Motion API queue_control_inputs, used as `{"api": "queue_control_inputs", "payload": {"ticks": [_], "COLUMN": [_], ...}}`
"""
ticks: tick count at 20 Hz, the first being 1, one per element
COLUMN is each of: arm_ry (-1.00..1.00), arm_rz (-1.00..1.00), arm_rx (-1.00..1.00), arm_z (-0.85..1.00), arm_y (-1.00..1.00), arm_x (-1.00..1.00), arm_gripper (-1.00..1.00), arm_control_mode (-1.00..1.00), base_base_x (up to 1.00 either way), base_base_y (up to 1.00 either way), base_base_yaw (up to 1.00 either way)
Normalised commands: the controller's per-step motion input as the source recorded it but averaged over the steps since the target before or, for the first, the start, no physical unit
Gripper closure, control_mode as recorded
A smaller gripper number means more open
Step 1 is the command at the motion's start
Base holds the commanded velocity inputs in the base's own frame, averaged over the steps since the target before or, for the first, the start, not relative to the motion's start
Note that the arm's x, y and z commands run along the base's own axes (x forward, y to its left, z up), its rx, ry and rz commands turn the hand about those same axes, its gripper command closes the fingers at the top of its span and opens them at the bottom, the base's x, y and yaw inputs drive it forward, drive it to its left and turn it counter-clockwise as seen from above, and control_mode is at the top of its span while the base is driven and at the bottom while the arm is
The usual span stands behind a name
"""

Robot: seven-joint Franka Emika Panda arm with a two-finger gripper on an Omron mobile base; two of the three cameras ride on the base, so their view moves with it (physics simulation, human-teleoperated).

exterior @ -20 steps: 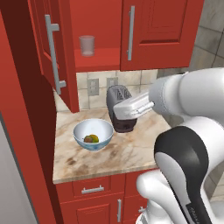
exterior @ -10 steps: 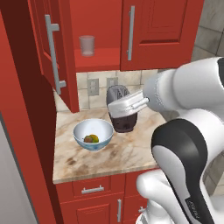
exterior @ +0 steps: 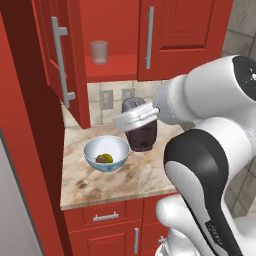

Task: Open the cabinet. Pick the mango and apple from the cabinet and place them into the bowl. Then close the cabinet.

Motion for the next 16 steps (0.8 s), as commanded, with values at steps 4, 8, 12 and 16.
{"api": "queue_control_inputs", "payload": {"ticks": [4,8,12,16], "arm_ry": [0.00,0.01,0.00,0.03], "arm_rz": [0.00,0.00,0.00,0.00], "arm_rx": [0.00,0.00,0.00,0.00], "arm_z": [0.00,0.00,0.00,-0.11], "arm_y": [0.24,0.24,0.18,0.16], "arm_x": [0.06,0.09,0.15,0.19], "arm_gripper": [-1.00,-1.00,-1.00,-1.00], "arm_control_mode": [-1.00,-1.00,-1.00,-1.00], "base_base_x": [0.00,0.00,0.00,0.00], "base_base_y": [0.00,0.00,0.00,0.00], "base_base_yaw": [0.00,0.00,0.00,0.00]}}
